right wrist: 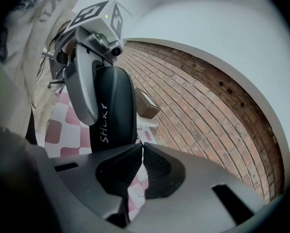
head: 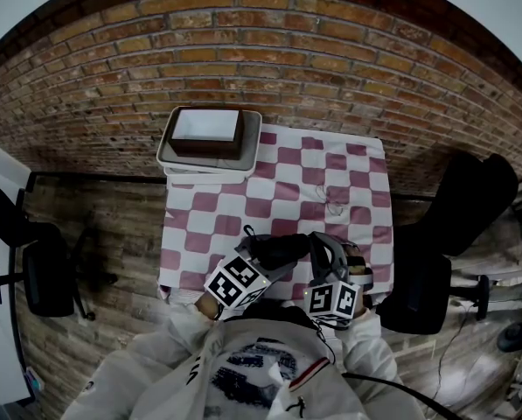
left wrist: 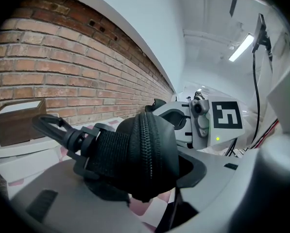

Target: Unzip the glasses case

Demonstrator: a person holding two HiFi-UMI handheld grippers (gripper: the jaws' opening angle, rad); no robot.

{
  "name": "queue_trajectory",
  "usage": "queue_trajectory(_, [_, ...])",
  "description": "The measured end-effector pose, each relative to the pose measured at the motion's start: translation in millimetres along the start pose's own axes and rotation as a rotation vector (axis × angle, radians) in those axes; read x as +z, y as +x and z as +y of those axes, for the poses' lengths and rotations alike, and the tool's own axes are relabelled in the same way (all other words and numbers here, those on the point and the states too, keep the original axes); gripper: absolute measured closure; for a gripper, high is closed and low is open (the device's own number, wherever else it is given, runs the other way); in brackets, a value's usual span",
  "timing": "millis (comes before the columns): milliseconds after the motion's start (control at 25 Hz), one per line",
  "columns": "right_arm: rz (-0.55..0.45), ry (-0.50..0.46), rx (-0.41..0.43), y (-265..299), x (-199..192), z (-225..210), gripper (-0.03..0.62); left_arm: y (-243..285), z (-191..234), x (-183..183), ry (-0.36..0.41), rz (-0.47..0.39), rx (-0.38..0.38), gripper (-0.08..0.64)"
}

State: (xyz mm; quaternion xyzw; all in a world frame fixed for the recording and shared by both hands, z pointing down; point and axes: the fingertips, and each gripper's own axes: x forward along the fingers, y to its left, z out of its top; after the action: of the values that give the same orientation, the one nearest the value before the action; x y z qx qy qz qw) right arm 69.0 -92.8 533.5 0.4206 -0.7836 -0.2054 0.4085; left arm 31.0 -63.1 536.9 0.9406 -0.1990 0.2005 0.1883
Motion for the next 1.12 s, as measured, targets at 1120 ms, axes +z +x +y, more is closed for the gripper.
queue_trajectory(1120, [-0.043, -0.034, -0.005, 4, 23, 1, 0.575, 8, 12, -7, 0.060, 0.069, 0.015, 0.318])
